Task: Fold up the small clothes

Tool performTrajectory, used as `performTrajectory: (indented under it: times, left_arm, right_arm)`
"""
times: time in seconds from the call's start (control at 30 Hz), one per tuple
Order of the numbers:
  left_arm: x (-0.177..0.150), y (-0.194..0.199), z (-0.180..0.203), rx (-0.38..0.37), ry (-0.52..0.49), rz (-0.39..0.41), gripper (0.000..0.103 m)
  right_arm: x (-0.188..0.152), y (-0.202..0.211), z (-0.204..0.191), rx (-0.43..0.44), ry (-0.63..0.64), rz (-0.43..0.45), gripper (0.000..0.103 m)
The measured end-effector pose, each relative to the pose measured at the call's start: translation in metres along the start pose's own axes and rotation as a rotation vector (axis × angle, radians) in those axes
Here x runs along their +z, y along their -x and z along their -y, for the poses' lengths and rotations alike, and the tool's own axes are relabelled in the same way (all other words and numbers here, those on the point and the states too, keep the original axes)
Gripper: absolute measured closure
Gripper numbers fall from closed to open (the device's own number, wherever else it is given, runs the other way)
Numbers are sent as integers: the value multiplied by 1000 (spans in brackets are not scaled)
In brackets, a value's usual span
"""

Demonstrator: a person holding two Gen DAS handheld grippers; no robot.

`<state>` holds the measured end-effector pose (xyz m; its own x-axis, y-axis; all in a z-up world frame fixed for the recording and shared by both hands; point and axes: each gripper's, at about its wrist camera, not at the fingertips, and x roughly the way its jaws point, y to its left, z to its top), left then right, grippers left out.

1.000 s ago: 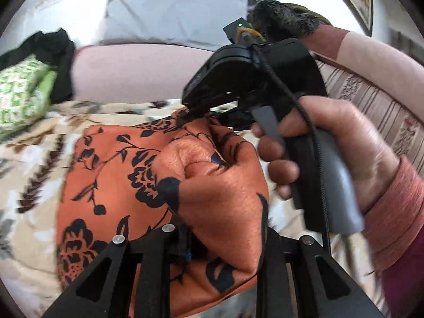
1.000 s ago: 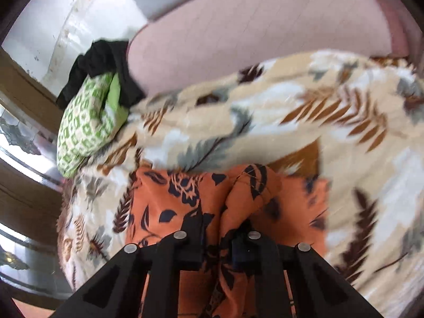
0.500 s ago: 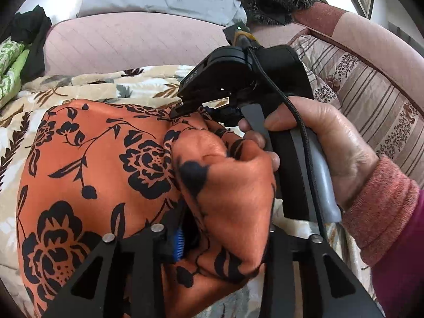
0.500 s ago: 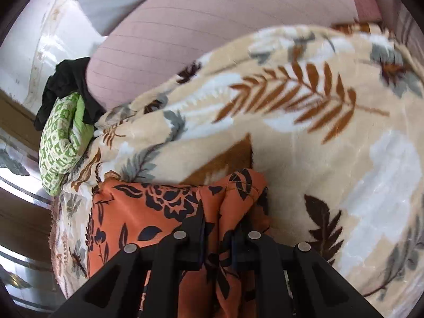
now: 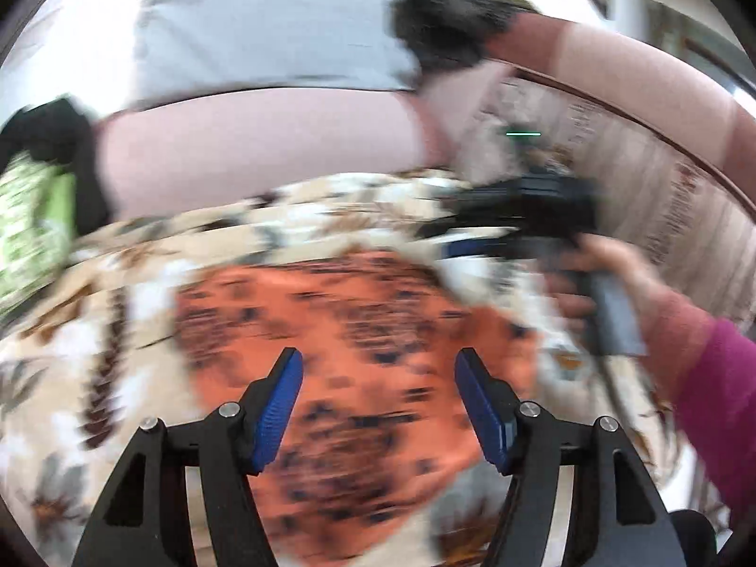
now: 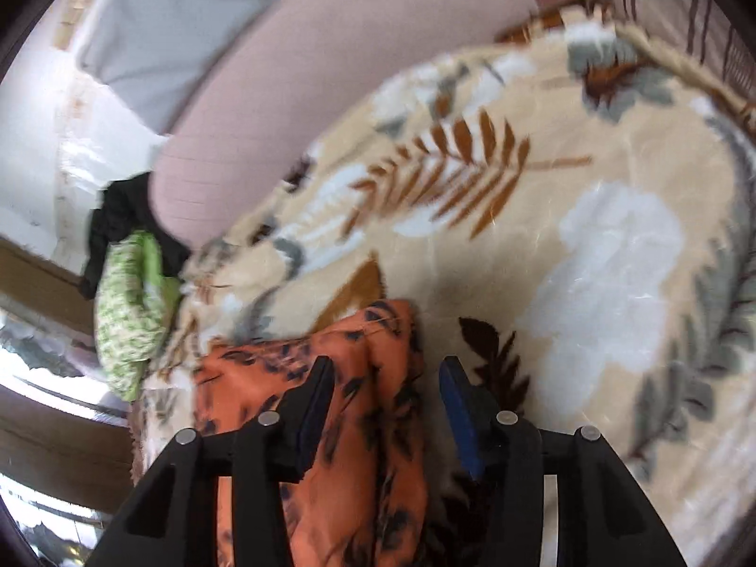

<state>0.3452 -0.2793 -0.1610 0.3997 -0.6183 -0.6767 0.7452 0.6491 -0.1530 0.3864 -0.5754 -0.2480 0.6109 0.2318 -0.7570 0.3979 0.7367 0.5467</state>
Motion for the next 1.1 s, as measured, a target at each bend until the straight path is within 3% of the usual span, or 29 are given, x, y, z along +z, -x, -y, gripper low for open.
performTrajectory:
  times: [0.17,0.27,0.37,0.47,0.53,0.67,0.77,0.87,0.93,1.03,1.1]
  left_arm:
    - [-16,-3,-44,197,91,-61,36]
    - [-28,-13,-41,241,75,-109,36]
    - [-44,-30,-34,274,10,-183,36]
    - [-61,-40,-28,316,-60,-226,35]
    - [-69,-42,-30,307,-65,-228,34]
    - [-78,-45,-33,291,-48,-242,32]
    - [-80,-43,-31,300,-50,-230,32]
    - [-78,-35,-32,291,-30,-218,32]
    - [-75,-29,-36,275,6,-212,33]
    - [-75,-25,-41,270,42,-205,32]
    - [-76,-26,-42,275,49,-203,30]
  right_arm:
    - [-33,53,-44,79,142,67,53]
    - [-65,63,-79,122,207,35,54]
    - [-98,62,-106,94,281,8,55]
    - [-122,55,-103,55,276,-31,55]
    - [-139,49,-90,-34,256,-51,55]
    - [-171,29,-40,-52,81,-154,57]
    - [-187,27,-40,-86,126,-119,58]
    - [-180,27,-50,-132,141,-160,58]
    - [-167,33,-53,-108,111,-176,55]
    - [-137,50,-68,-24,114,-98,55]
    - [-121,47,-76,-38,116,-69,55]
